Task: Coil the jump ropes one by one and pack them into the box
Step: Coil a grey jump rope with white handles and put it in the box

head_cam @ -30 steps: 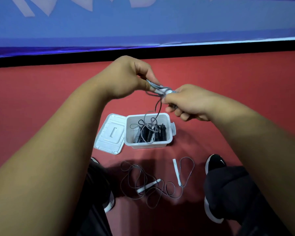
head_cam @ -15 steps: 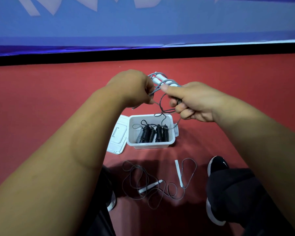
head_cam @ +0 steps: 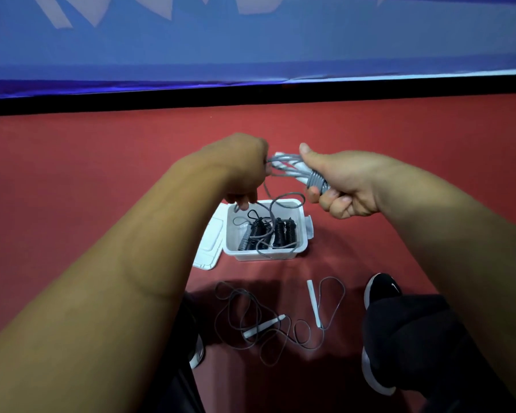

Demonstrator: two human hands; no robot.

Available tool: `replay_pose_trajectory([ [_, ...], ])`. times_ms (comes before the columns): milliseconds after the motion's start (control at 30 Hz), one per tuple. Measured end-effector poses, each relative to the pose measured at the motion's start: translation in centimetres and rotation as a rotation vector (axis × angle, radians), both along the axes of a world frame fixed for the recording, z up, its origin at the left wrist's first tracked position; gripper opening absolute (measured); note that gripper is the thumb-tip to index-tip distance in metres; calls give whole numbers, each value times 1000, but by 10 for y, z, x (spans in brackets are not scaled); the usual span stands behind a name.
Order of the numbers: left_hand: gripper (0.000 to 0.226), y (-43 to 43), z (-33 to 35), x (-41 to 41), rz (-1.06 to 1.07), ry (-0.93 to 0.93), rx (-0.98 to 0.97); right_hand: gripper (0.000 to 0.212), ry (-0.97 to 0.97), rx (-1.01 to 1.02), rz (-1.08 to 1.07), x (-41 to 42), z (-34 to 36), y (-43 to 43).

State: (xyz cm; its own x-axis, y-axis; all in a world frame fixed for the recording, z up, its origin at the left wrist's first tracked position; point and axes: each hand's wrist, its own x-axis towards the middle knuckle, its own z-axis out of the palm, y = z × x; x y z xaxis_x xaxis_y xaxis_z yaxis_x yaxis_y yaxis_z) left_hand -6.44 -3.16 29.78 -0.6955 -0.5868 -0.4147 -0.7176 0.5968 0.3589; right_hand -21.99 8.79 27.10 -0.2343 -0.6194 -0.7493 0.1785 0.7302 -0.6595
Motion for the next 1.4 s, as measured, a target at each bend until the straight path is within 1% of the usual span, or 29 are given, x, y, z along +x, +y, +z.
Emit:
replay_pose_trajectory([
  [67,39,6,-3,-1,5,-47,76,58,105,66,51,-1,-4,2],
  [167,33,10,-6,-2,6,-2,165,61,231,2,18,-2,-7,0],
  [233,26,9,-5,-3,-24,52,163,62,236,-83,-58,-3,-4,-3],
  [300,22,4,-2,-3,-37,136,144,62,189,-153,-123,-4,1,-4],
  [433,32,-6,2,-1,-38,358,143,57,57,-260,-212,-7,7,-4],
  [567,30,-12,2,0,-41,544,274,54,-74,-328,-258,-13,9,-4],
  [700,30,-5,6,-3,-4,722,342,34,-182,-376,-316,-19,12,-3],
  [800,31,0,6,-4,-16,759,398,26,-206,-396,-327,-20,13,-6],
  [900,33,4,8,-4,-17,813,587,24,-219,-396,-313,-19,14,-7],
  [933,34,5,10,-4,-30,813,607,24,-226,-398,-308,-19,15,-6],
  [1000,37,5,12,-2,-78,773,535,26,-244,-414,-306,-21,17,-5],
  [1133,41,-5,5,4,-126,611,409,26,-274,-430,-330,-26,24,-1],
  [1233,39,-11,-5,8,-140,506,390,23,-288,-458,-301,-23,28,3],
  [1400,30,-15,-9,10,-186,435,344,19,-306,-532,-265,-11,34,7],
])
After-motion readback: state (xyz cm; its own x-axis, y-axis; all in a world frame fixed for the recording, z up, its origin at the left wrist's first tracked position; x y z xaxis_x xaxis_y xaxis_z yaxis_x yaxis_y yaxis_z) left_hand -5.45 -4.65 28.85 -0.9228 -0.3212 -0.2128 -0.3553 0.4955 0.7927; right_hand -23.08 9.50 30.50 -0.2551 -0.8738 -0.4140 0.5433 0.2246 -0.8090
